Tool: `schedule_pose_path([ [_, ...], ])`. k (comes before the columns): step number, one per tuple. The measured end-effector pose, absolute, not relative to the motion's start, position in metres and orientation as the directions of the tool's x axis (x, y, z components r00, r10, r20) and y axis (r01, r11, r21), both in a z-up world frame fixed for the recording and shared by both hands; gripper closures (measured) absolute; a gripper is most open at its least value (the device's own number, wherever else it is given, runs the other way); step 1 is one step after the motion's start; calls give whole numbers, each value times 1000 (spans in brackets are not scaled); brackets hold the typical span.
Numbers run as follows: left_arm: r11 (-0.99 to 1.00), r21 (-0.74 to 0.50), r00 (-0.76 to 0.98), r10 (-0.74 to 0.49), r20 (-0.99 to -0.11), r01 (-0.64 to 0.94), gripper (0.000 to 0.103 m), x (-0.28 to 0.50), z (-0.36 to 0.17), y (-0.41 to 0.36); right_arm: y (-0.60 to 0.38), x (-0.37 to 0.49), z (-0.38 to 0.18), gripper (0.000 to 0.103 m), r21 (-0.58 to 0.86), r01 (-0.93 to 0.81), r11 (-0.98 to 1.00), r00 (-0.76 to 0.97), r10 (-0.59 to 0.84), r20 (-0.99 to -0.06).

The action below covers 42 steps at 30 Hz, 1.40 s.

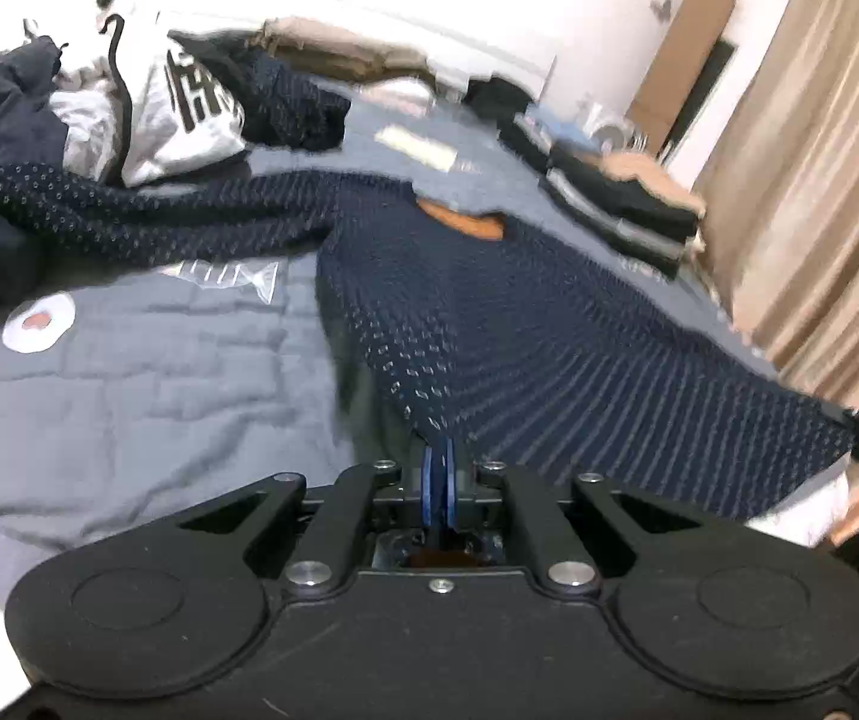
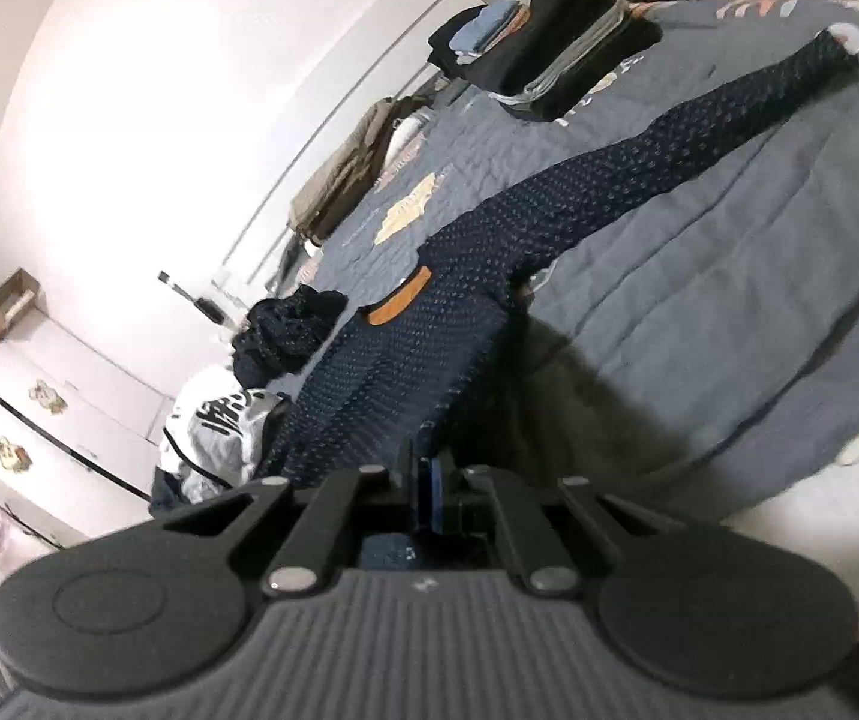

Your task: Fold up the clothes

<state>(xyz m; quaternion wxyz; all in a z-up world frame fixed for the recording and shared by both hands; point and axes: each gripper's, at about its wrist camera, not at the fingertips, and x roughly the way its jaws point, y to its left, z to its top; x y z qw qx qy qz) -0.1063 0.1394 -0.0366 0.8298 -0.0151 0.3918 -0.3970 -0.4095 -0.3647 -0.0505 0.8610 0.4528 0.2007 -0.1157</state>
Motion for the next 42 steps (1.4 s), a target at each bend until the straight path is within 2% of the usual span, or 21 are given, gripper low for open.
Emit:
schedule_pose_path([
  [4, 743, -218, 309, -501, -808, 633, 96, -111, -68, 124, -359, -397, -70, 98, 512, 525, 680, 738, -64, -672],
  [6, 774, -161, 311, -423, -851, 612, 91, -109, -85, 122, -353, -385, -86, 97, 360, 580, 731, 620, -111, -776],
  [7, 789, -132, 313, -384, -869, 600, 82, -108, -93, 121, -348, -383, -86, 96, 315, 593, 741, 600, -147, -786],
  [8, 798, -119, 326, -371, -870, 591, 62, -108, -97, 122, -344, -380, -86, 95, 270, 606, 749, 580, -183, -794],
  [9, 809, -103, 352, -362, -863, 579, 51, -108, -98, 126, -340, -378, -85, 94, 231, 613, 755, 567, -218, -794],
  [10, 815, -95, 392, -374, -840, 572, 34, -110, -93, 129, -337, -378, -78, 88, 220, 610, 761, 585, -245, -773],
  [12, 824, -86, 476, -405, -781, 560, 32, -113, -83, 136, -334, -382, -64, 69, 198, 625, 755, 616, -320, -720],
  [13, 817, -103, 500, -442, -744, 568, 32, -114, -76, 138, -334, -383, -57, 55, 208, 626, 752, 643, -347, -682],
  [15, 800, -151, 529, -512, -677, 581, 31, -116, -64, 137, -336, -379, -49, 50, 253, 600, 759, 701, -347, -623],
  [19, 771, -235, 585, -611, -534, 592, 11, -114, -48, 117, -342, -346, -53, 47, 392, 528, 754, 792, -269, -548],
  [21, 765, -268, 598, -631, -495, 585, 11, -109, -49, 108, -345, -328, -56, 46, 450, 485, 750, 828, -226, -514],
  [23, 759, -302, 609, -646, -460, 577, 6, -103, -52, 100, -342, -308, -57, 45, 455, 449, 769, 848, -207, -488],
  [27, 781, -344, 633, -625, -457, 522, 5, -82, -65, 90, -330, -267, -53, 43, 420, 382, 823, 872, -172, -457],
  [28, 786, -348, 636, -618, -462, 511, 1, -77, -69, 88, -329, -256, -52, 42, 411, 371, 833, 873, -161, -461],
  [38, 813, -211, 657, -567, -496, 542, 0, -53, -64, 65, -319, -178, -53, 40, 367, 260, 893, 898, -84, -432],
  [42, 839, -148, 720, -529, -448, 524, 0, -41, -60, 59, -314, -172, -62, 39, 351, 276, 895, 899, -110, -425],
])
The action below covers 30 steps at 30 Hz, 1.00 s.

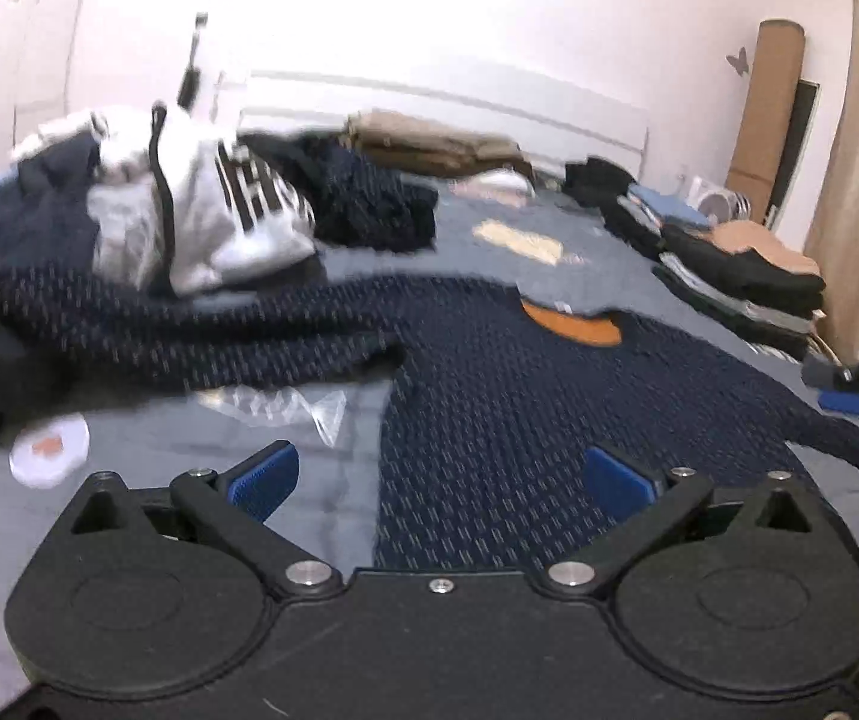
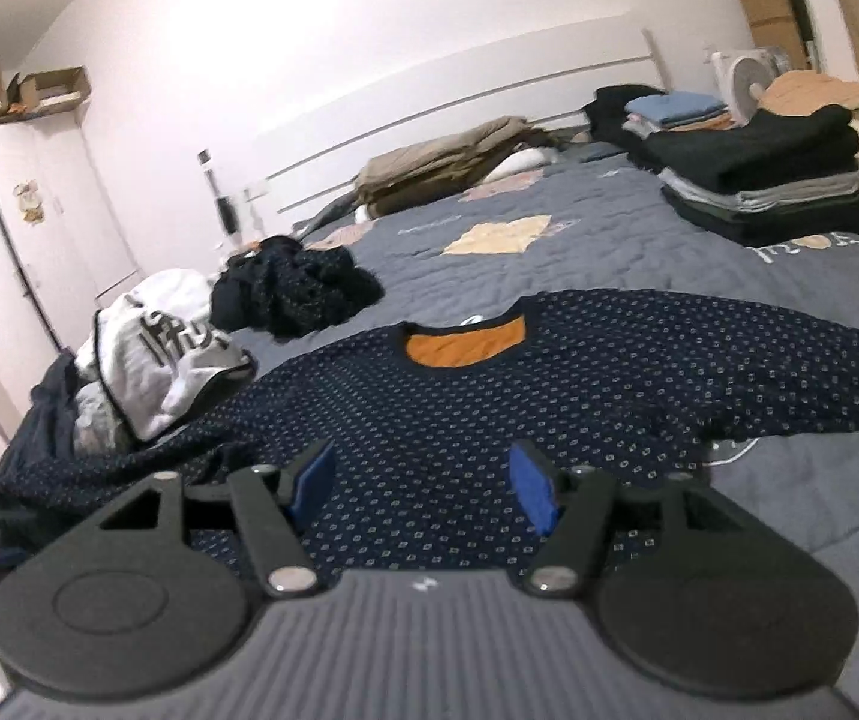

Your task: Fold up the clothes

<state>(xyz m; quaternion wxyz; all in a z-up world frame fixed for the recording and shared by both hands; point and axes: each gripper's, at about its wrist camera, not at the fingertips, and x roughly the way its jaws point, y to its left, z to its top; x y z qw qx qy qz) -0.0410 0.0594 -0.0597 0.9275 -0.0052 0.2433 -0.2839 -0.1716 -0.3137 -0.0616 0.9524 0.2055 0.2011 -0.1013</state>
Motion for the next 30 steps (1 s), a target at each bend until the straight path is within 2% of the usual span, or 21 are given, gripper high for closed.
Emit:
schedule_pose_path([
  [10, 983, -130, 911, -167, -377, 126, 0, 22, -55, 114, -307, -154, -79, 39, 379, 267, 886, 894, -81, -440],
  [15, 969, -226, 930, 13, -368, -103, 7, 57, -56, 170, -301, -151, -79, 39, 386, 246, 889, 902, -64, -427],
  [20, 919, -315, 912, 100, -399, -239, 31, 82, -67, 221, -295, -147, -83, 39, 381, 235, 894, 899, -51, -435],
  [24, 889, -376, 908, 95, -407, -262, 38, 97, -74, 241, -293, -142, -88, 38, 379, 237, 895, 891, -44, -452],
  [26, 881, -398, 913, 86, -398, -256, 52, 102, -76, 247, -293, -139, -91, 38, 377, 243, 894, 886, -46, -461],
  [28, 877, -409, 915, 78, -396, -251, 59, 105, -75, 249, -293, -137, -95, 38, 376, 245, 893, 880, -43, -472],
  [30, 876, -413, 915, 75, -396, -250, 60, 108, -73, 249, -293, -136, -97, 38, 377, 247, 893, 876, -40, -481],
])
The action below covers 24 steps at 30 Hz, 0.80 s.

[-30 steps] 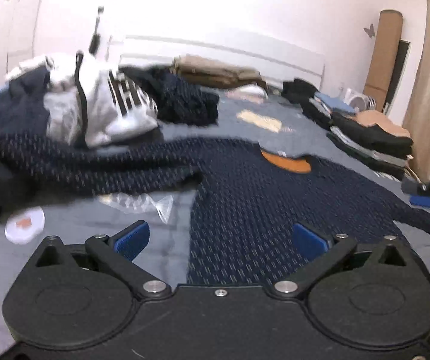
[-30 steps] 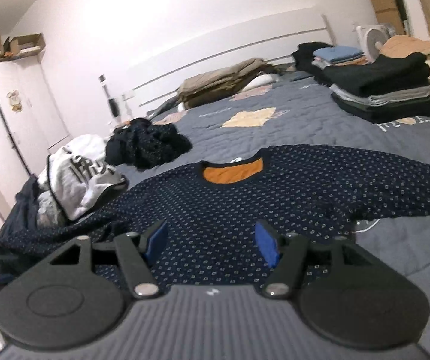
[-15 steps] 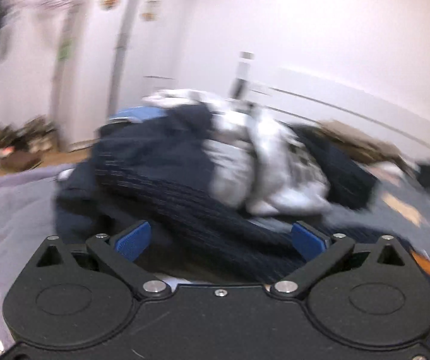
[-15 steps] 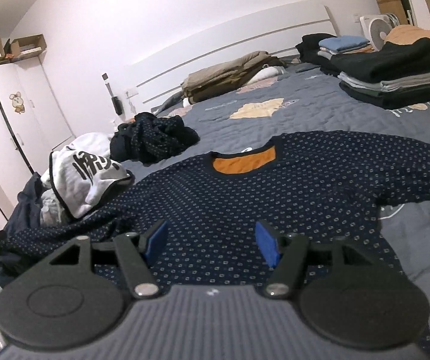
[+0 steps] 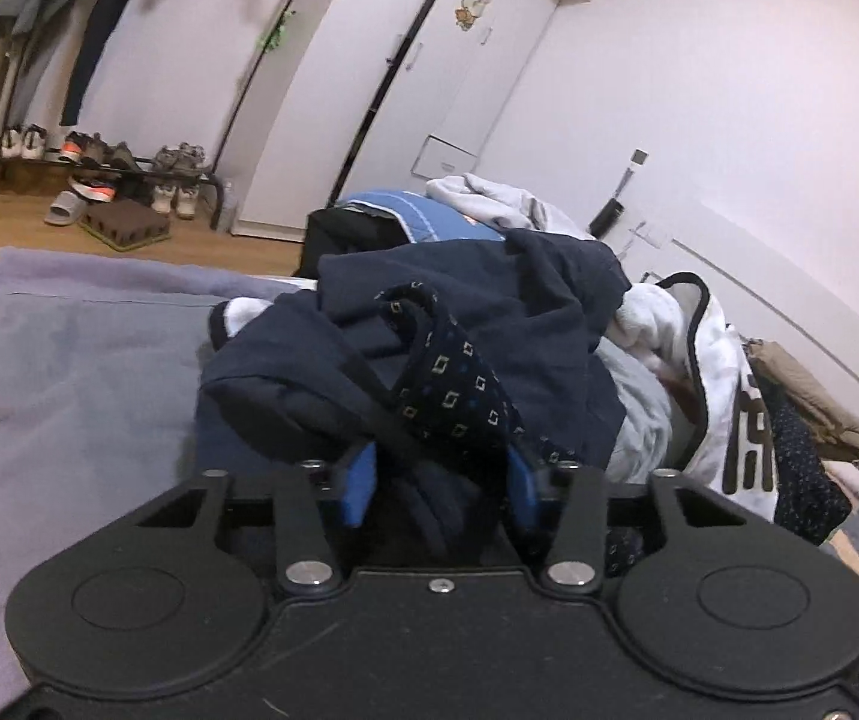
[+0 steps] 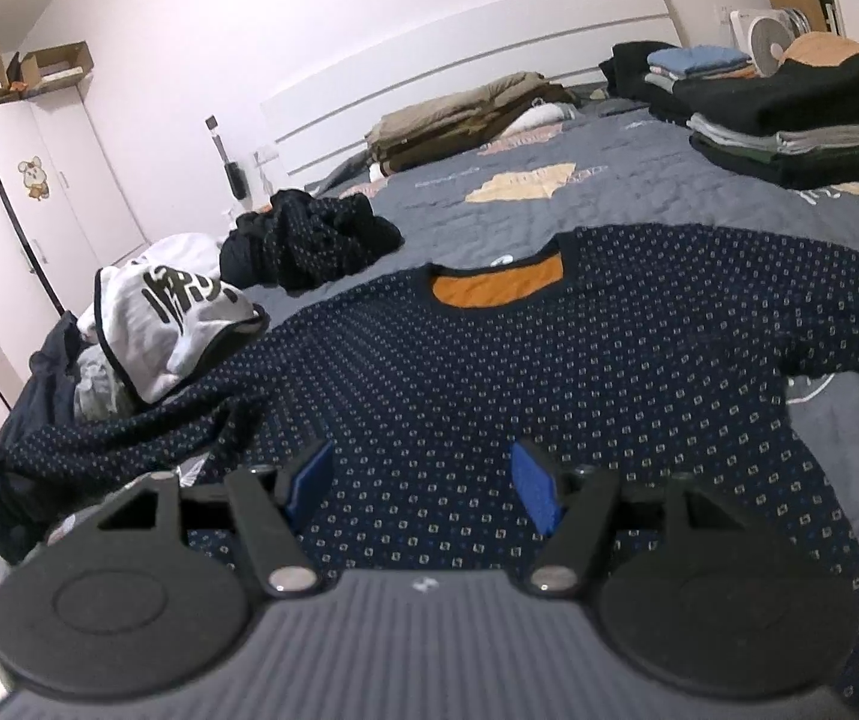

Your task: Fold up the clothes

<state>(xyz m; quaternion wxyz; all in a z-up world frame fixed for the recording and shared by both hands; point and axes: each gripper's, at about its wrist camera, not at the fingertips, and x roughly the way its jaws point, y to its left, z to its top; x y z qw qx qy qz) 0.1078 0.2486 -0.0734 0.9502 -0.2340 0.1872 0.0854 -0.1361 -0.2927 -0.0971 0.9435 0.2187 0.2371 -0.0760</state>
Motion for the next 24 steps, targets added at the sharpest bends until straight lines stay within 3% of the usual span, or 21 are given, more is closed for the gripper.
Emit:
schedule_pose_path([
  [4, 864, -427, 911, 81, -404, -266, 48, 110, -74, 248, -293, -136, -100, 38, 377, 248, 892, 871, -35, -490],
  [6, 860, -443, 922, 76, -380, -253, 51, 108, -77, 252, -292, -135, -101, 38, 374, 248, 894, 870, -35, -493],
  [8, 864, -445, 931, 69, -359, -235, 72, 106, -76, 252, -292, -135, -102, 38, 375, 251, 892, 867, -35, -497],
  [10, 872, -441, 938, 59, -342, -215, 83, 104, -73, 251, -293, -135, -102, 38, 382, 252, 889, 865, -31, -500],
  [14, 901, -398, 949, 44, -313, -173, 87, 103, -67, 240, -292, -136, -102, 37, 378, 252, 891, 865, -32, -501],
  [18, 954, -213, 928, 125, -351, -209, 82, 104, -63, 215, -292, -136, -101, 37, 384, 252, 889, 864, -28, -502],
  [20, 957, -210, 919, 108, -379, -199, 64, 103, -65, 210, -292, -136, -101, 37, 385, 256, 887, 861, -28, -508],
  [24, 960, -212, 939, 108, -328, -185, 61, 82, -60, 200, -292, -135, -103, 37, 390, 261, 883, 857, -25, -515],
])
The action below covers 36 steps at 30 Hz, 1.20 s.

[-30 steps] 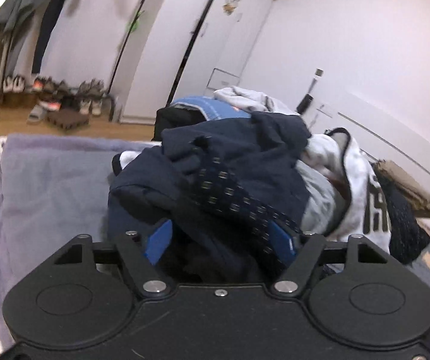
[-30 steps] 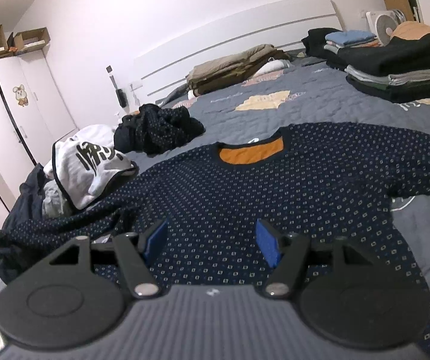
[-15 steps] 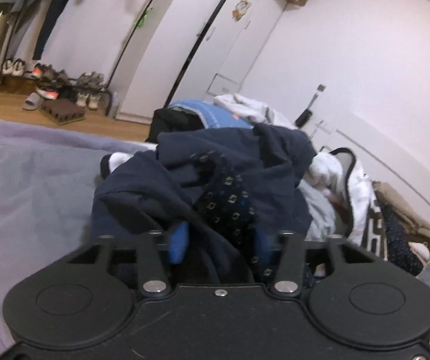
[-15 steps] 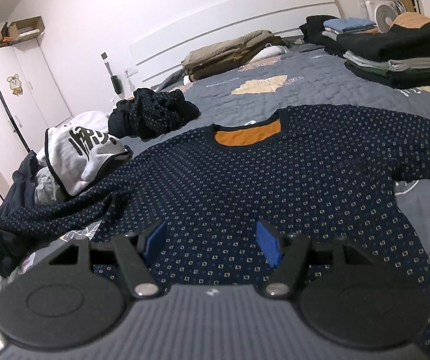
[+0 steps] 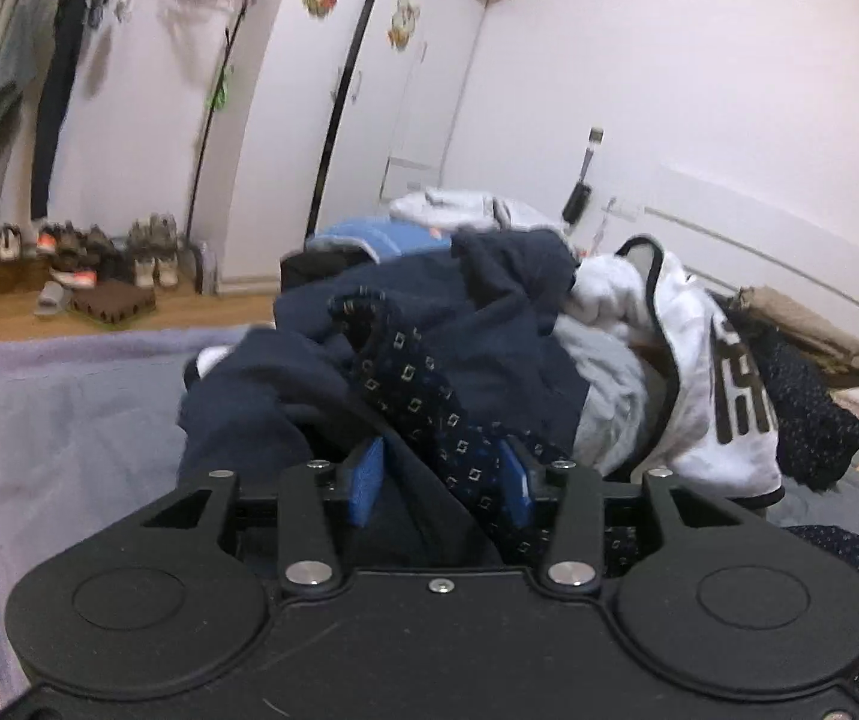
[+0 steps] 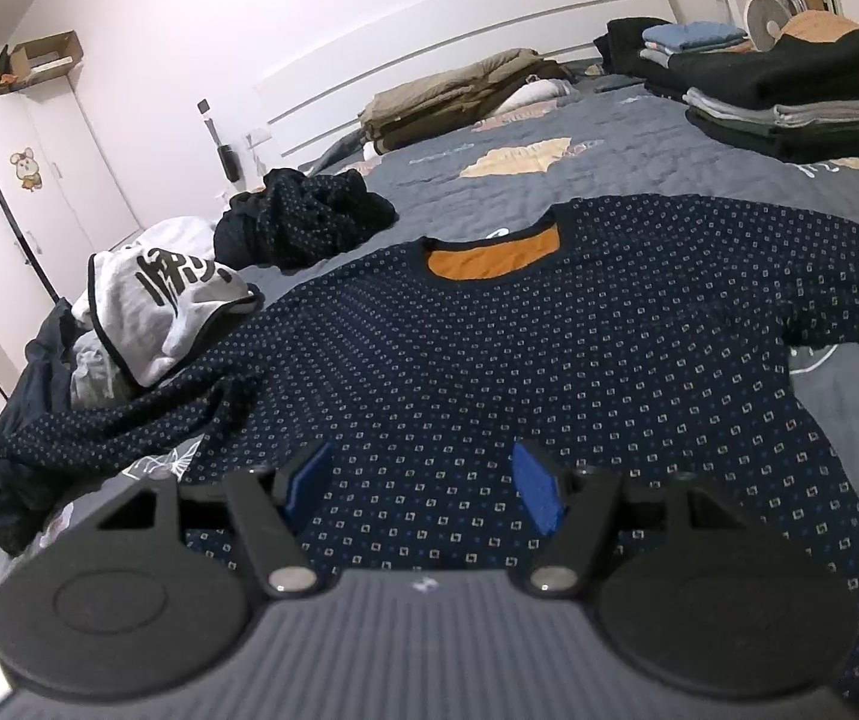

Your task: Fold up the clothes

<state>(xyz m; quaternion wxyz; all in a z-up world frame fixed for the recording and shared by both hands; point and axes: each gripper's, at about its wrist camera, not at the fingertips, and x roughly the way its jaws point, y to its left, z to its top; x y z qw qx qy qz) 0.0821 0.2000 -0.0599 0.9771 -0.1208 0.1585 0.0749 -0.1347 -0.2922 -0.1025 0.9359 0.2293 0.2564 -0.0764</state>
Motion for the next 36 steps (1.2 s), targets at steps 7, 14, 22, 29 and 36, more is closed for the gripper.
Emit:
schedule_pose_path([
  [7, 946, -174, 932, 218, -290, -275, 52, 94, -55, 207, -290, -135, -103, 37, 393, 253, 884, 858, -17, -514],
  [14, 947, -197, 937, 192, -293, -255, 75, 108, -63, 227, -292, -134, -104, 37, 402, 254, 880, 857, -13, -515],
  [22, 987, -139, 972, 42, -232, -76, 93, 100, -55, 190, -292, -134, -103, 36, 402, 256, 879, 855, -12, -518],
  [29, 947, -62, 919, -322, -229, 317, 94, 79, -46, 94, -296, -136, -99, 36, 416, 261, 871, 861, -16, -508],
  [36, 705, -35, 583, -612, -534, 708, 75, 37, -94, -44, -306, -136, -99, 36, 432, 282, 857, 857, -22, -515],
])
